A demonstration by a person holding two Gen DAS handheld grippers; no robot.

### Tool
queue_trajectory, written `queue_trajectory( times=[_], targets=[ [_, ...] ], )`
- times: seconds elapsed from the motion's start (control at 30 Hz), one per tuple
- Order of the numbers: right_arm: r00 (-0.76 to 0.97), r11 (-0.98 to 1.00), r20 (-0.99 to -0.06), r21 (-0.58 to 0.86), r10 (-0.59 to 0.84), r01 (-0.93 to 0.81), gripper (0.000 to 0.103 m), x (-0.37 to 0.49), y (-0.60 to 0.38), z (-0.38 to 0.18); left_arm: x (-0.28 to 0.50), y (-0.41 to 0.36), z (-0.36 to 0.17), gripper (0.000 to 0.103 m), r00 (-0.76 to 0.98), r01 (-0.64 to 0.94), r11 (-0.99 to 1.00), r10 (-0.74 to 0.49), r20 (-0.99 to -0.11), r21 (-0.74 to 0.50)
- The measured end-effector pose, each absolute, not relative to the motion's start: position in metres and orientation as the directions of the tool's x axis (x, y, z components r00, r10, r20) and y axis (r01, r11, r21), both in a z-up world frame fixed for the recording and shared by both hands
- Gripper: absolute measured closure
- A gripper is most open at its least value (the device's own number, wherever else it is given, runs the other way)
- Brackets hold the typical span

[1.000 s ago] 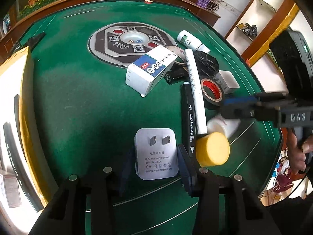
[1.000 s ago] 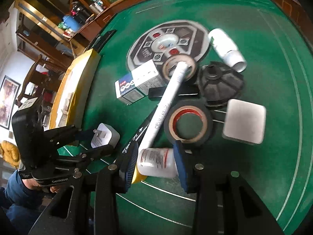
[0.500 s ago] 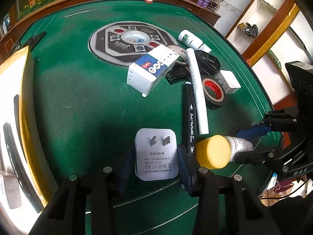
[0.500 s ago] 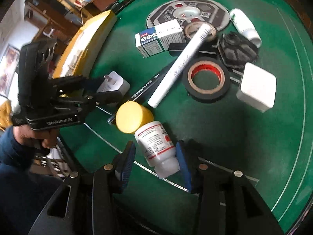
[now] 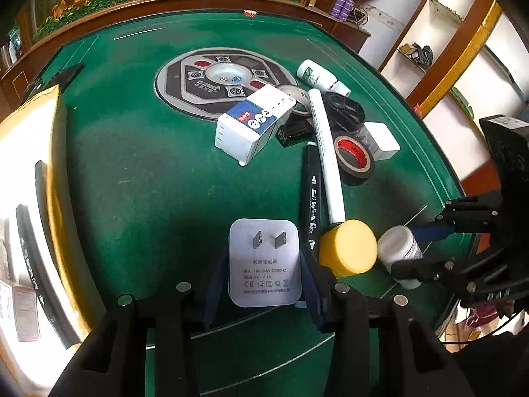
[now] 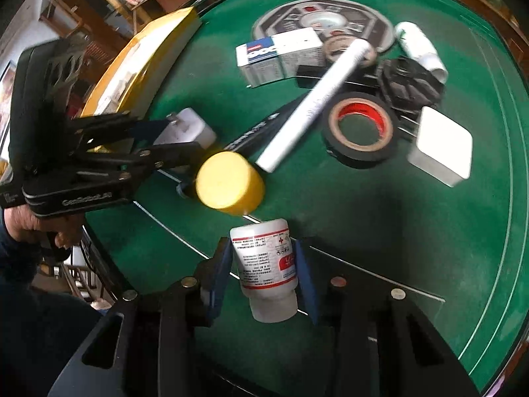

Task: Organize rigid objects
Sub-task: 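Grasp the white plug adapter with the left gripper while the right grasps a white jar, then carry the adapter and white jar into the white tray and open both grippers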

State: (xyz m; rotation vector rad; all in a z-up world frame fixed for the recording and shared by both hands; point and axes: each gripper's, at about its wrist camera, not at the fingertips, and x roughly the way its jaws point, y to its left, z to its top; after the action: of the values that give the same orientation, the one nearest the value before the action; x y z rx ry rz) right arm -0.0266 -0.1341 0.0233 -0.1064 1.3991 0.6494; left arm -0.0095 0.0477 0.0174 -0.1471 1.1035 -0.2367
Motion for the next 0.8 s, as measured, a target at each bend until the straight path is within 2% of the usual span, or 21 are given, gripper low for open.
queue_trajectory(
  times=[0.37, 0.8],
  targets=[
    [0.105, 0.834, -0.902, 0.336, 0.418, -0.437, 0.067, -0.023, -0.134, 0.051, -0.029, 0.071, 0.042, 0.058, 0.490, 0.085, 0.966, -0.255, -0.833, -0.245],
    [0.083, 0.758, -0.845, 0.426, 0.529, -0.494, 0.068, -0.004, -0.056, 0.081, -0.060, 0.133, 0.078, 0.058, 0.585, -0.023, 0.968, -0.188, -0.789, -0.248]
  ],
)
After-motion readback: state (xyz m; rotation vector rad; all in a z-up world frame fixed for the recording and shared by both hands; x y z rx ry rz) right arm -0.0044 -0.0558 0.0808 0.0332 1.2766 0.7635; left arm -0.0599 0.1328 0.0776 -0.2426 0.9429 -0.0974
